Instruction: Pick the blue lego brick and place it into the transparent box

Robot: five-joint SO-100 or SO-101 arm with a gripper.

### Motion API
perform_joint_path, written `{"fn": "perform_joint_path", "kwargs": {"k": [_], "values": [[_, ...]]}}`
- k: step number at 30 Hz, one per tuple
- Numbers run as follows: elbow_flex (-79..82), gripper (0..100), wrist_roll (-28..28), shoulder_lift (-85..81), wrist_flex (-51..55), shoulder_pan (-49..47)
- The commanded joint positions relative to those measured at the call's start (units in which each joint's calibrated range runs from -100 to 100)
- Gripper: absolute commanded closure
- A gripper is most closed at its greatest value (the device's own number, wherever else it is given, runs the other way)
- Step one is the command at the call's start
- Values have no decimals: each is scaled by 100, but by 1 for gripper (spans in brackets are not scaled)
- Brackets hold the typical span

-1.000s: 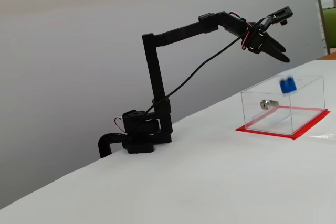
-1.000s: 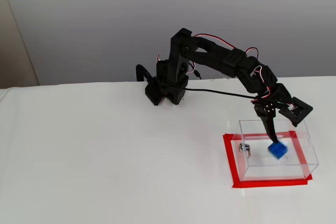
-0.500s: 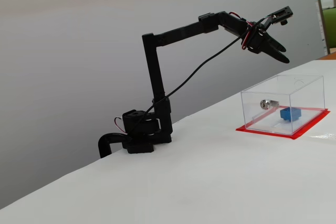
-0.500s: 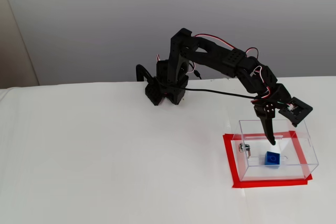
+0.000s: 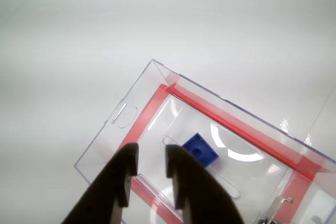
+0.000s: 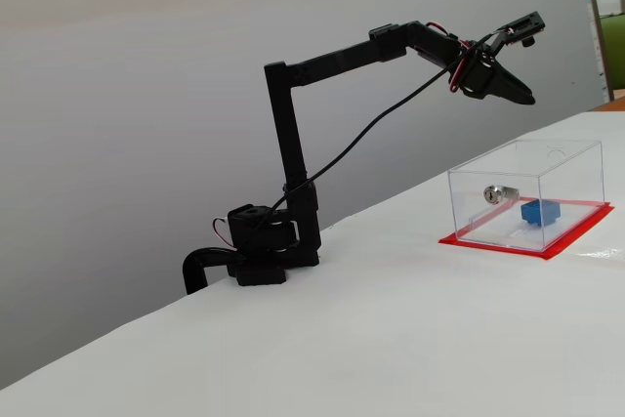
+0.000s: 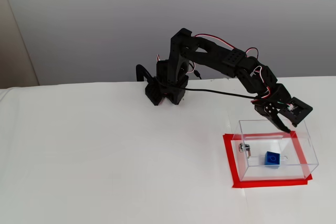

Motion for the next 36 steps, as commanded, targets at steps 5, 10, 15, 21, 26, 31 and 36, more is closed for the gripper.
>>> {"fn": "perform_joint_path", "kwargs": {"k": [5, 10, 15, 21, 26, 31, 36], "values": [[-194, 99, 36, -68, -6, 78], [-194, 99, 42, -128, -6, 189], [-158, 99, 47, -365, 72, 514], [403, 99, 47, -1231, 368, 1268], [1334, 99, 52, -2274, 351, 2023], [2392, 98, 376, -3420, 307, 2843], [3269, 98, 522, -4464, 298, 3716]]}}
